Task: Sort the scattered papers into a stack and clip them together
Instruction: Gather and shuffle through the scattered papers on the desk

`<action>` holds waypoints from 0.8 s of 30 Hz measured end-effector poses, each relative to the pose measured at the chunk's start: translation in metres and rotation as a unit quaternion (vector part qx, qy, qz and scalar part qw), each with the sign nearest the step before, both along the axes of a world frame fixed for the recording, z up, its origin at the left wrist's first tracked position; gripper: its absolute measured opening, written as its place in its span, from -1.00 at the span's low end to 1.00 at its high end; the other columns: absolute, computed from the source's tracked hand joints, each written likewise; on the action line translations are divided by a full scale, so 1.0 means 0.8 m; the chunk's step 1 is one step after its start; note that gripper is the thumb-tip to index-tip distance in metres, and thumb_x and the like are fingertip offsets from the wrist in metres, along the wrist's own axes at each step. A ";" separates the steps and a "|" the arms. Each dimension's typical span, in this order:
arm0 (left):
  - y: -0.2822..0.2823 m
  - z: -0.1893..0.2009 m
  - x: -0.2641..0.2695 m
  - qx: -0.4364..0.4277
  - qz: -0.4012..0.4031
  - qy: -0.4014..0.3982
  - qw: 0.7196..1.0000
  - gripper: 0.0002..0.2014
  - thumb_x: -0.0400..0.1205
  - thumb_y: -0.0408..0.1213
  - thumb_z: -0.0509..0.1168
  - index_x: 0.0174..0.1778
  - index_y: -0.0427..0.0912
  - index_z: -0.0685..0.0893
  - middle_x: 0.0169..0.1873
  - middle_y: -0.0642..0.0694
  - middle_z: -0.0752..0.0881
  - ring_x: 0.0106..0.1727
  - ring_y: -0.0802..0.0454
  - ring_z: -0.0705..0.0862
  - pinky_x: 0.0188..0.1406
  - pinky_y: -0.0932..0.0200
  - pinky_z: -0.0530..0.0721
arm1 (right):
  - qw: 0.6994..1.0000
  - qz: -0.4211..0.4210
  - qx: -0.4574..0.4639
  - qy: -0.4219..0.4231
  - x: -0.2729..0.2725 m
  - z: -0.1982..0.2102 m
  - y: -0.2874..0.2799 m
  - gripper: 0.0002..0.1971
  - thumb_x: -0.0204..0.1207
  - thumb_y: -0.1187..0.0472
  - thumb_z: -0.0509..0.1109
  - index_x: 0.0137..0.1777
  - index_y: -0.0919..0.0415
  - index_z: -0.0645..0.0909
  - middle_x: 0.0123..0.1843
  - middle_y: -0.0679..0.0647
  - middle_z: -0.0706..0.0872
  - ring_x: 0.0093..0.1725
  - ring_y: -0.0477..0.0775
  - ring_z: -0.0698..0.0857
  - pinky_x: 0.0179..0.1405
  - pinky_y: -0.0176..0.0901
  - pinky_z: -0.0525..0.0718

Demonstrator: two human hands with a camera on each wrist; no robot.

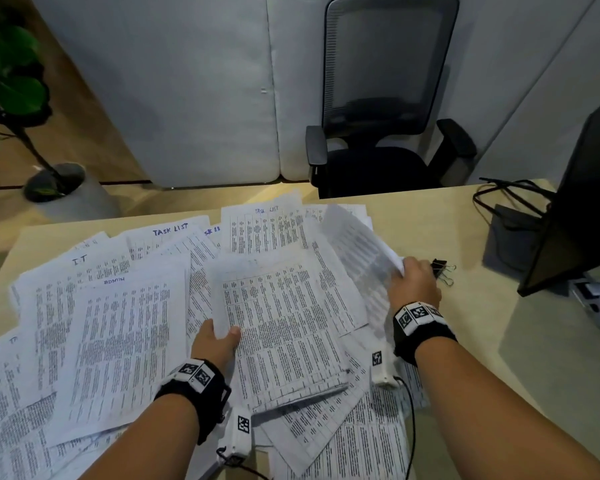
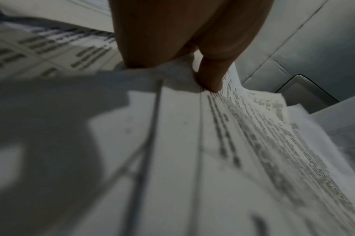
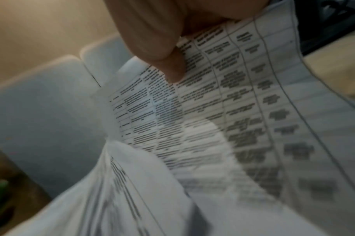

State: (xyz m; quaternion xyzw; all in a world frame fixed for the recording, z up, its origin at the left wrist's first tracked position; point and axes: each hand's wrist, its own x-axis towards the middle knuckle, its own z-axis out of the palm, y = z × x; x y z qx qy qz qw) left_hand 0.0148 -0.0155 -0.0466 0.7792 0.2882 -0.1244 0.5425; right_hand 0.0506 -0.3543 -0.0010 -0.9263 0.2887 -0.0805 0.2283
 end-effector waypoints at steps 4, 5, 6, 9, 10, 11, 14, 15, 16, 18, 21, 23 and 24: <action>-0.006 0.016 -0.008 0.024 -0.008 -0.031 0.999 -0.60 0.63 -0.24 0.34 0.36 -0.27 0.48 -0.01 -0.18 0.70 -0.01 -0.21 0.69 0.04 -0.08 0.67 | 0.977 0.059 -0.007 -0.206 0.005 0.051 0.021 -0.79 0.41 0.41 0.38 0.00 0.17 0.69 0.00 0.15 0.64 0.06 0.27 0.56 0.07 0.04 0.41; -0.010 0.023 -0.009 0.025 -0.008 -0.031 0.999 -0.59 0.64 -0.27 0.34 0.37 -0.31 0.46 0.00 -0.14 0.66 -0.01 -0.15 0.65 0.09 -0.10 0.66 | 0.961 0.097 -0.013 -0.259 0.004 0.065 0.030 -0.78 0.41 0.43 0.39 -0.02 0.14 0.69 -0.01 0.10 0.65 0.05 0.20 0.55 0.05 -0.02 0.38; -0.015 0.031 -0.011 0.019 -0.008 -0.027 0.999 -0.58 0.64 -0.31 0.34 0.39 -0.33 0.44 -0.01 -0.08 0.61 0.04 -0.11 0.60 0.13 -0.05 0.61 | 0.942 0.135 -0.012 -0.308 0.003 0.077 0.040 -0.79 0.44 0.44 0.39 -0.03 0.14 0.67 -0.02 0.06 0.64 0.01 0.13 0.55 0.01 -0.06 0.41; -0.025 0.050 -0.016 -0.044 0.006 -0.027 0.999 -0.49 0.66 -0.41 0.31 0.52 -0.36 0.35 -0.08 0.00 0.51 0.24 -0.15 0.54 0.18 0.03 0.45 | 0.913 0.191 0.082 -0.350 0.000 0.103 0.070 -0.94 0.56 0.32 0.38 -0.02 0.19 0.64 -0.14 0.01 0.63 -0.19 0.00 0.58 -0.24 -0.14 0.59; -0.026 0.056 -0.015 -0.065 0.013 -0.014 0.998 -0.48 0.67 -0.39 0.30 0.54 -0.38 0.32 0.00 -0.03 0.50 0.28 -0.20 0.53 0.21 -0.03 0.48 | 0.920 0.181 0.138 -0.318 -0.001 0.110 0.080 -0.95 0.58 0.26 0.37 0.00 0.15 0.62 -0.19 -0.03 0.63 -0.25 -0.02 0.58 -0.30 -0.13 0.61; -0.024 0.054 -0.010 -0.060 0.014 -0.012 0.998 -0.47 0.69 -0.32 0.29 0.54 -0.38 0.32 0.10 -0.08 0.50 0.32 -0.25 0.52 0.25 -0.06 0.48 | 0.929 0.169 0.191 -0.270 -0.001 0.114 0.088 -0.95 0.59 0.21 0.35 0.01 0.08 0.59 -0.24 -0.06 0.63 -0.29 -0.04 0.58 -0.34 -0.16 0.60; -0.015 0.047 0.000 -0.096 0.016 0.057 0.994 -0.13 0.58 0.33 0.16 0.65 -0.22 0.19 0.58 -0.10 0.33 0.60 -0.22 0.29 0.57 -0.13 0.27 | 0.945 0.143 0.274 -0.104 -0.005 0.098 0.104 -0.93 0.59 0.11 0.31 0.03 0.02 0.51 -0.20 -0.03 0.67 -0.27 -0.02 0.65 -0.34 -0.19 0.65; -0.010 0.040 0.003 -0.140 0.031 0.081 0.986 0.02 0.45 0.54 0.05 0.68 -0.11 0.13 0.66 -0.10 0.19 0.65 -0.21 0.20 0.61 -0.20 0.16 | 0.947 0.134 0.287 -0.059 -0.010 0.083 0.107 -0.89 0.58 0.09 0.32 0.05 0.04 0.51 -0.14 0.03 0.69 -0.21 0.04 0.70 -0.28 -0.12 0.69; -0.007 0.032 0.005 -0.188 0.072 0.115 0.973 0.08 0.36 0.64 -0.04 0.69 -0.01 0.10 0.67 -0.10 0.13 0.66 -0.23 0.16 0.61 -0.28 0.11 | 0.947 0.123 0.296 -0.029 -0.016 0.069 0.111 -0.86 0.57 0.08 0.33 0.06 0.07 0.50 -0.10 0.06 0.71 -0.16 0.11 0.72 -0.22 -0.09 0.70; 0.007 -0.006 0.013 -0.248 0.126 0.150 0.949 0.22 0.10 0.78 -0.02 0.64 0.12 0.25 0.63 -0.17 0.27 0.59 -0.36 0.30 0.51 -0.45 0.22 | 0.947 0.105 0.305 0.016 -0.031 0.039 0.118 -0.82 0.57 0.09 0.35 0.06 0.13 0.47 -0.10 0.07 0.67 -0.11 0.19 0.69 -0.17 -0.10 0.64; 0.001 -0.003 0.001 -0.228 0.090 0.118 0.962 0.12 0.22 0.67 0.16 0.62 0.02 0.30 0.56 -0.12 0.40 0.53 -0.28 0.41 0.46 -0.36 0.36 | 0.938 0.088 0.322 0.090 -0.052 0.005 0.128 -0.74 0.59 0.07 0.35 0.15 0.17 0.41 -0.08 -0.01 0.54 -0.03 0.09 0.56 -0.03 -0.18 0.48; -0.018 0.037 -0.008 -0.135 0.014 0.047 0.990 -0.37 0.56 0.06 0.40 0.49 -0.11 0.43 0.41 -0.19 0.57 0.32 -0.22 0.61 0.30 -0.18 0.57 | 0.932 0.081 0.331 0.122 -0.060 -0.013 0.131 -0.61 0.55 0.01 0.36 0.23 0.23 0.43 0.01 0.06 0.61 0.04 0.14 0.62 0.02 -0.14 0.54; -0.018 0.034 -0.008 -0.090 0.007 0.021 0.996 -0.55 0.57 -0.25 0.40 0.37 -0.15 0.50 0.26 -0.22 0.67 0.15 -0.19 0.68 0.14 -0.07 0.66 | 0.932 0.074 0.329 0.131 -0.061 -0.020 0.130 -0.57 0.52 -0.03 0.37 0.25 0.22 0.45 0.08 0.12 0.65 0.08 0.19 0.65 0.05 -0.10 0.59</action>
